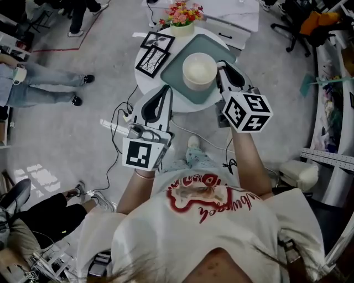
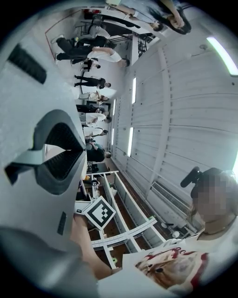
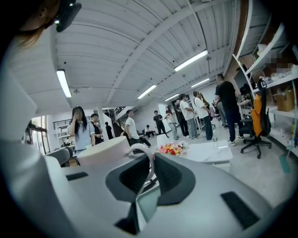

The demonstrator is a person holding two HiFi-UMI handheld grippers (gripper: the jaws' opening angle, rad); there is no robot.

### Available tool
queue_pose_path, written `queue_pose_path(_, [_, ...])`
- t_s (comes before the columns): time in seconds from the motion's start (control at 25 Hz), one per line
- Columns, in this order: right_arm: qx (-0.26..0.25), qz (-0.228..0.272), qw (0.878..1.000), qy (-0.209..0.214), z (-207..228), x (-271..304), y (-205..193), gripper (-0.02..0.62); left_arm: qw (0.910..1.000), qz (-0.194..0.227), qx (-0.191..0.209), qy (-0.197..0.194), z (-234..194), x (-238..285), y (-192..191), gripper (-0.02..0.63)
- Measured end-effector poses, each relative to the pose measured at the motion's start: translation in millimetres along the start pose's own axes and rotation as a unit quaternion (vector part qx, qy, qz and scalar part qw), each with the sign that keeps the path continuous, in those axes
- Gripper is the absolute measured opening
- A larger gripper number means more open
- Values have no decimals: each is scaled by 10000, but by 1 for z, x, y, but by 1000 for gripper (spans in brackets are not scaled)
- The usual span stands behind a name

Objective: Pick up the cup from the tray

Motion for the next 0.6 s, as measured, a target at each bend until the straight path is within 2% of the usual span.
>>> queue_pose_path(0.36, [174,85,9997,-174,-38,-78,-25,43,9997,127,147,-127,33,-71,13,14])
queue_pose_path(0.6, [203,-15,9996,-204,-64,-122,-32,43,9995,261,19,-158,55,-104,29,14])
Point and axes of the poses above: the fingertips, and each gripper's own axes: x forward along the fingers, z to its right, y out of its top, the point moved 4 cm from there along -x, backward along the fingers, and after that the axes turned 5 degrees about -x, right-handed, at the moved point
